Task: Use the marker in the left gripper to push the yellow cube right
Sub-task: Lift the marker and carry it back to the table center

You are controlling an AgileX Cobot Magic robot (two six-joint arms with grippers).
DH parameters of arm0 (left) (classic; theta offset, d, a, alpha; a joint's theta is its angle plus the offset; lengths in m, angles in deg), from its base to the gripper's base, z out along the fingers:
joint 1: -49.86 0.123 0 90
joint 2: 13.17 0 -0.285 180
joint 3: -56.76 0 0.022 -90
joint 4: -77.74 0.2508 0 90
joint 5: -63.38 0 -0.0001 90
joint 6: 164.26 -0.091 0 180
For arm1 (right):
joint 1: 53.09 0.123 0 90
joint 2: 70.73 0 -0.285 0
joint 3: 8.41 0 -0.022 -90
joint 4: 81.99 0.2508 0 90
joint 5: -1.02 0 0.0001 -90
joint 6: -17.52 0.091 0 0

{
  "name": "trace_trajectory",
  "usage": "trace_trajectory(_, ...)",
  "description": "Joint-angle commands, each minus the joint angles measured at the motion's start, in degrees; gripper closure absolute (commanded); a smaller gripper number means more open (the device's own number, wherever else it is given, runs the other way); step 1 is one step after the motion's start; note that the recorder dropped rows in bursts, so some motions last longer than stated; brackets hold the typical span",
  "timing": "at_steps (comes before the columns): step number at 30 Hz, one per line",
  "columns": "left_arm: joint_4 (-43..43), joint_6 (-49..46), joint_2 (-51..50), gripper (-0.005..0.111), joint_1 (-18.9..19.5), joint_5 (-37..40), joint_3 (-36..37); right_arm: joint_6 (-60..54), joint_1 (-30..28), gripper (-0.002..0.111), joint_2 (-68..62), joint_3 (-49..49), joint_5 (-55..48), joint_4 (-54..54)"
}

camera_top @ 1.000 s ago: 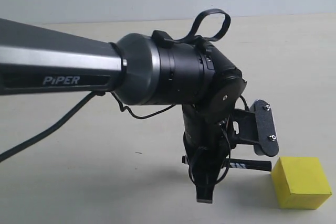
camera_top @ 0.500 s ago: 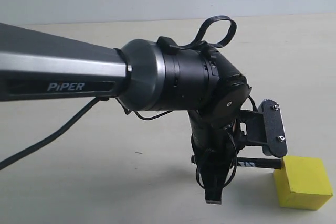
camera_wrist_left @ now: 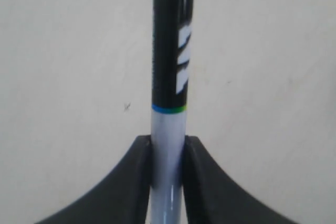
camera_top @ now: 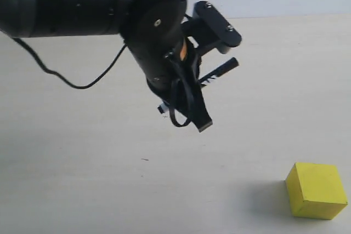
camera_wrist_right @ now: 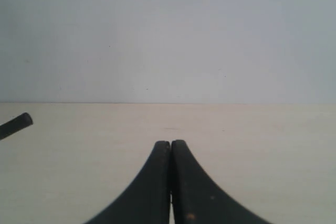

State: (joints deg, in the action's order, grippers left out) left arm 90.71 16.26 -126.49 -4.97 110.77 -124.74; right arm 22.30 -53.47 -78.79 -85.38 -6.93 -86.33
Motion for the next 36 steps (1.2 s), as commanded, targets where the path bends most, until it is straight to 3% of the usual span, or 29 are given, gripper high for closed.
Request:
trace_trajectory(1,4.57,18.40,3.75,0.107,1.21,-6.95,8.69,-0.03,0.05,0.108,0.27,-0.26,0.28,-0.08)
trace_trajectory(5,1.67,31.09,4.81,0.107,1.03,-14.33,12.50,-0.03,0.05,0.108,0.27,-0.26,0.28,-0.08)
trace_trajectory(11,-8.67,32.46,4.81,0.107,1.19,-14.20,12.50,-0.03,0.05,0.108,0.27,-0.26,0.28,-0.08)
trace_trajectory(16,-12.38,43.54,1.97,0.107,5.76,-8.62,12.50,-0.03,0.05,0.108,0.27,-0.26,0.28,-0.08)
trace_trajectory(19,-14.57,44.02,-0.91,0.107,7.84,-7.03,12.50,-0.03,0.05,0.108,0.27,-0.26,0.28,-0.08)
trace_trajectory(27,-17.29,43.42,-7.66,0.107,8.19,-14.73,10.15,-0.03,0.05,0.108,0.27,-0.26,0.28,-0.08)
trace_trajectory(36,-18.09,41.93,-13.78,0.107,8.19,-7.34,2.09,-0.03,0.05,0.108,0.27,-0.26,0.28,-0.08)
